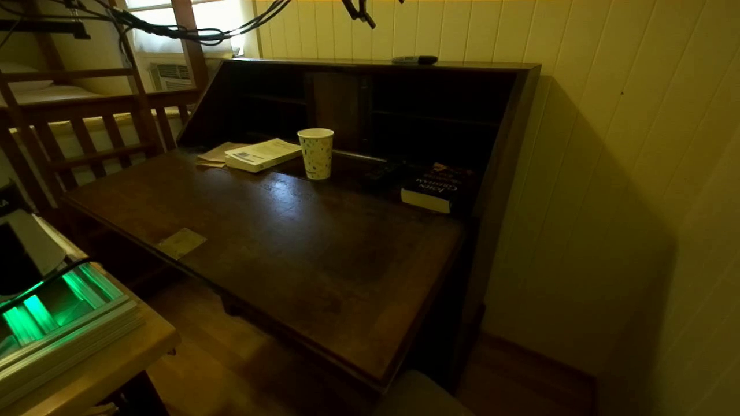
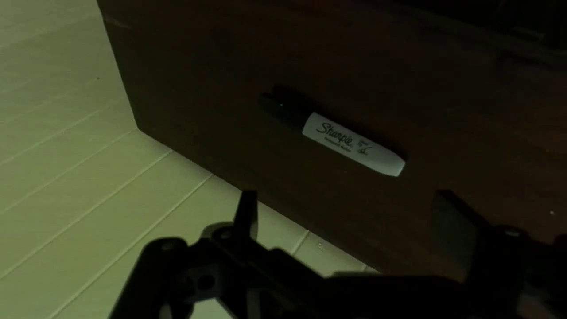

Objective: Pick up the cup, place it in between the books, remove the marker from the cup and place it on top of the cabinet

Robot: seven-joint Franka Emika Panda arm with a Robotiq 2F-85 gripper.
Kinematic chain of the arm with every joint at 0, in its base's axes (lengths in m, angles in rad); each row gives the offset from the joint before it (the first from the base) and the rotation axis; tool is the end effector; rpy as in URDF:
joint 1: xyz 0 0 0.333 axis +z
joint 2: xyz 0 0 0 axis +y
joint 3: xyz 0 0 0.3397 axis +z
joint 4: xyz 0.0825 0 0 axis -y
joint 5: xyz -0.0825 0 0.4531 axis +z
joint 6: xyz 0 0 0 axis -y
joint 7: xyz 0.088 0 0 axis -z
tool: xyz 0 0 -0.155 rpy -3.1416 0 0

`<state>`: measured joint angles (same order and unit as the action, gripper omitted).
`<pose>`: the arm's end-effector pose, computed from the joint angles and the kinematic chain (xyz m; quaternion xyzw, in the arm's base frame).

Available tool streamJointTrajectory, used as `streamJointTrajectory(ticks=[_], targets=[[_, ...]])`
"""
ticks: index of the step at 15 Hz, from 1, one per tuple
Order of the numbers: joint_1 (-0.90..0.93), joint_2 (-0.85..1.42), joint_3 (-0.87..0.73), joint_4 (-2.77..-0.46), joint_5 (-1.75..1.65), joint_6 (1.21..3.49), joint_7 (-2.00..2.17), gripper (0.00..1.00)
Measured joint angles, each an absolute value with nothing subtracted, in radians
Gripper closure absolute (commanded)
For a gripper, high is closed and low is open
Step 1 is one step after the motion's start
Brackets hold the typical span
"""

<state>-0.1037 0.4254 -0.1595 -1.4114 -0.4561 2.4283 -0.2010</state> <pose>0.8069 -0.2101 0.4974 0.9272 0.1070 0.2254 0.2794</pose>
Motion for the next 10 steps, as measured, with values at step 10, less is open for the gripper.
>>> streamJointTrajectory(ticks=[10], targets=[[-0.131,0.208,-0.131,-1.607,-0.128,2.262,-0.188,0.00]])
